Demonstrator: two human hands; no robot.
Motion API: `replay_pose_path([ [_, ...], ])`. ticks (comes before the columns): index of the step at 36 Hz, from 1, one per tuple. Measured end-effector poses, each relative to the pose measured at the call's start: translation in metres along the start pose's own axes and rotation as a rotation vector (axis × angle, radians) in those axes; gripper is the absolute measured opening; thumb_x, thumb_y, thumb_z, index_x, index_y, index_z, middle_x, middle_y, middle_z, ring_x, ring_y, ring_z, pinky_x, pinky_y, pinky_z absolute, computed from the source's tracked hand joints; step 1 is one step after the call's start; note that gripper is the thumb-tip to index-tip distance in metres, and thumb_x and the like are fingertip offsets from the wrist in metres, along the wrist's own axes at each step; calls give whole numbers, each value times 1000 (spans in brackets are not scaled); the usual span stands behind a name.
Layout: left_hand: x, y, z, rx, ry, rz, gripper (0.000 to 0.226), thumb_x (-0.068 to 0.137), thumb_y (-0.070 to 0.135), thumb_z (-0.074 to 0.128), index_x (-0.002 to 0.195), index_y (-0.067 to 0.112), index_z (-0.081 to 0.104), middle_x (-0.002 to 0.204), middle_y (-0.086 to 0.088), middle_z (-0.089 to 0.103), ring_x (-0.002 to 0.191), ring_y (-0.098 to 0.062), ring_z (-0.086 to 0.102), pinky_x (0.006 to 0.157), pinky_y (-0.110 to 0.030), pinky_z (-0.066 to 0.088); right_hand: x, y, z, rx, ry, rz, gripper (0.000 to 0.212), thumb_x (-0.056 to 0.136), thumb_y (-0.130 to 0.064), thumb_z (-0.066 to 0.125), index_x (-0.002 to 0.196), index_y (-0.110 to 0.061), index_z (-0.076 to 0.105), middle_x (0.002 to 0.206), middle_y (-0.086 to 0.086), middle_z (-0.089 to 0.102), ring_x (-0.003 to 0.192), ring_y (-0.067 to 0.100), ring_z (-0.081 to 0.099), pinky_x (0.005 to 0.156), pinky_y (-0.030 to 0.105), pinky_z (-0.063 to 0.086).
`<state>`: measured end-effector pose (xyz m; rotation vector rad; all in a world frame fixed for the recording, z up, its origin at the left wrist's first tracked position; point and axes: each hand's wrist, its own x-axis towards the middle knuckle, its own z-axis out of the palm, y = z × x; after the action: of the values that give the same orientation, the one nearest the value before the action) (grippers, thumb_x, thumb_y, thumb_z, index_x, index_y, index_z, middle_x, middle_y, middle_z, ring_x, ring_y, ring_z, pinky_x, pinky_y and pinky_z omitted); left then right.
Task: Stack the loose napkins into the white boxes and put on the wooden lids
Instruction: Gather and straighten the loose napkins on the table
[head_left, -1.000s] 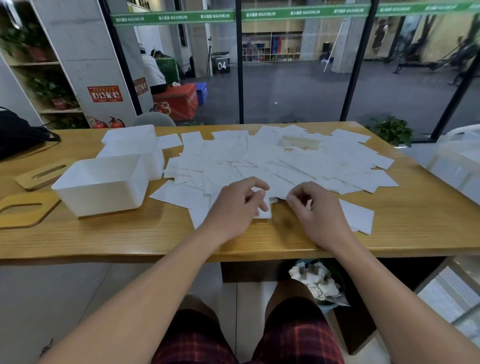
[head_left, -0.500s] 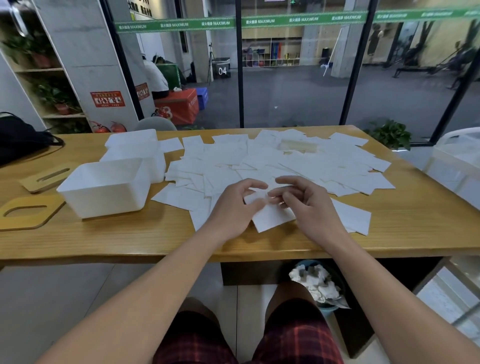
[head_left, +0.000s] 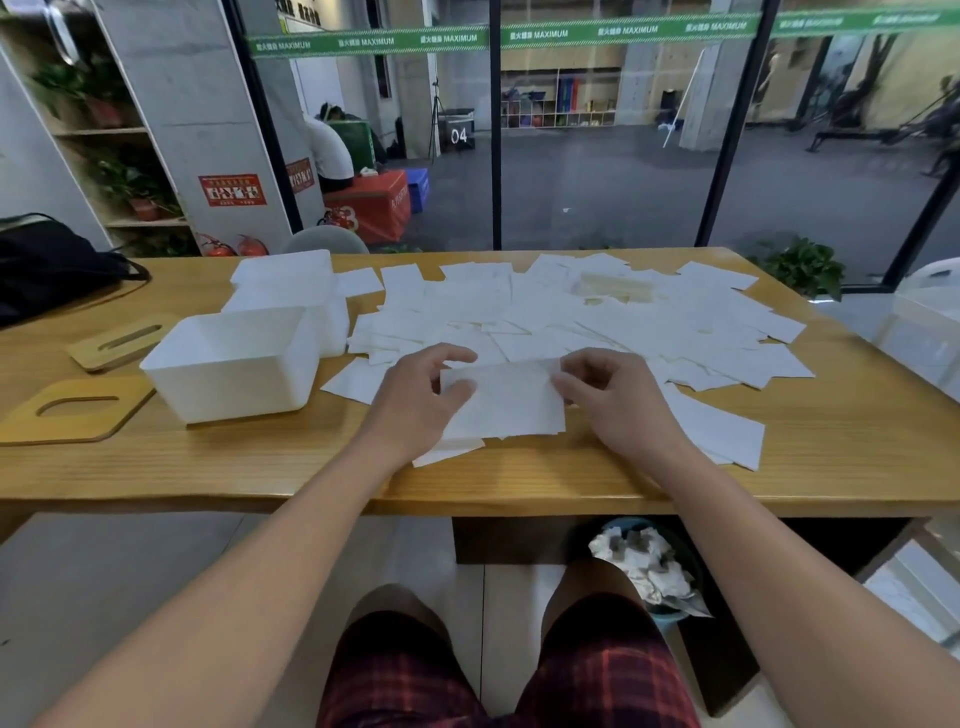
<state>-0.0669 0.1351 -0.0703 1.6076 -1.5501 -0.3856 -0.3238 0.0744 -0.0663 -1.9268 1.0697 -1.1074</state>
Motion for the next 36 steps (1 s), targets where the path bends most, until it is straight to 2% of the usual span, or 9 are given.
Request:
replay_pose_path([
  [2, 2, -5, 1, 21, 49, -32, 18, 104, 33, 73, 121, 37, 74, 69, 7, 62, 62, -5, 54, 64, -18, 44, 4, -1, 6, 26, 11, 33, 7, 102, -23, 73, 108, -24, 76, 84, 1, 77, 80, 14, 76, 82, 31, 58],
  [4, 5, -8, 2, 67, 100, -43, 16, 104, 31, 73, 119, 31, 76, 61, 11, 58, 58, -6, 55, 60, -13, 41, 8, 0, 14, -2, 20, 53, 18, 101, -22, 74, 119, -25, 73, 83, -2, 78, 76, 9, 76, 77, 24, 55],
  [8, 9, -12, 4, 144, 152, -65, 19, 104, 31, 73, 122, 26, 76, 75, 9, 67, 74, -8, 65, 66, -14, 43, 18, 7, 30, -131, 76, 64, 23, 100, -21, 74, 122, -26, 71, 84, -6, 76, 72, 6, 72, 65, 14, 51],
  [16, 12, -18, 8, 161, 106, -61, 31, 100, 39, 77, 128, 26, 73, 104, 10, 68, 88, -4, 65, 77, -17, 51, 17, 18, 37, -396, 119, -46, 29, 102, -19, 69, 130, -22, 69, 96, -14, 70, 81, 6, 65, 80, 33, 59],
  [19, 10, -14, 7, 190, 134, -24, 39, 100, 44, 76, 134, 24, 72, 114, 8, 72, 96, -6, 67, 89, -27, 57, 12, 21, 28, -399, 143, -70, 32, 103, -13, 66, 133, -22, 69, 105, -13, 70, 88, 6, 63, 80, 20, 50],
  [22, 10, -12, 8, 310, 157, 39, 41, 104, 46, 69, 137, 22, 72, 119, 7, 74, 105, -9, 67, 94, -26, 50, 4, 26, 12, -445, 154, -74, 29, 104, -14, 66, 131, -23, 70, 108, -13, 69, 92, 6, 63, 78, 11, 42],
  [28, 10, -4, 16, 465, 148, 81, 41, 107, 40, 63, 145, 24, 67, 144, 2, 68, 138, -23, 54, 114, -41, 44, -14, 46, -30, -593, 176, -52, 19, 96, -26, 79, 115, -24, 77, 108, -8, 70, 98, 16, 63, 96, 45, 53],
  [32, 9, 11, 35, 411, 83, 126, 33, 107, 35, 64, 138, 25, 71, 126, 8, 70, 120, -15, 58, 99, -32, 48, -20, 58, -48, -598, 179, 12, 19, 91, -39, 83, 104, -25, 79, 106, -9, 70, 99, 17, 64, 92, 42, 52],
  [36, 7, 21, 56, 356, -6, 131, 27, 107, 36, 63, 129, 28, 74, 115, 15, 69, 109, -7, 57, 89, -24, 41, -25, 59, -58, -564, 162, 59, 22, 91, -43, 83, 100, -23, 80, 97, -10, 72, 89, 12, 66, 84, 37, 55],
])
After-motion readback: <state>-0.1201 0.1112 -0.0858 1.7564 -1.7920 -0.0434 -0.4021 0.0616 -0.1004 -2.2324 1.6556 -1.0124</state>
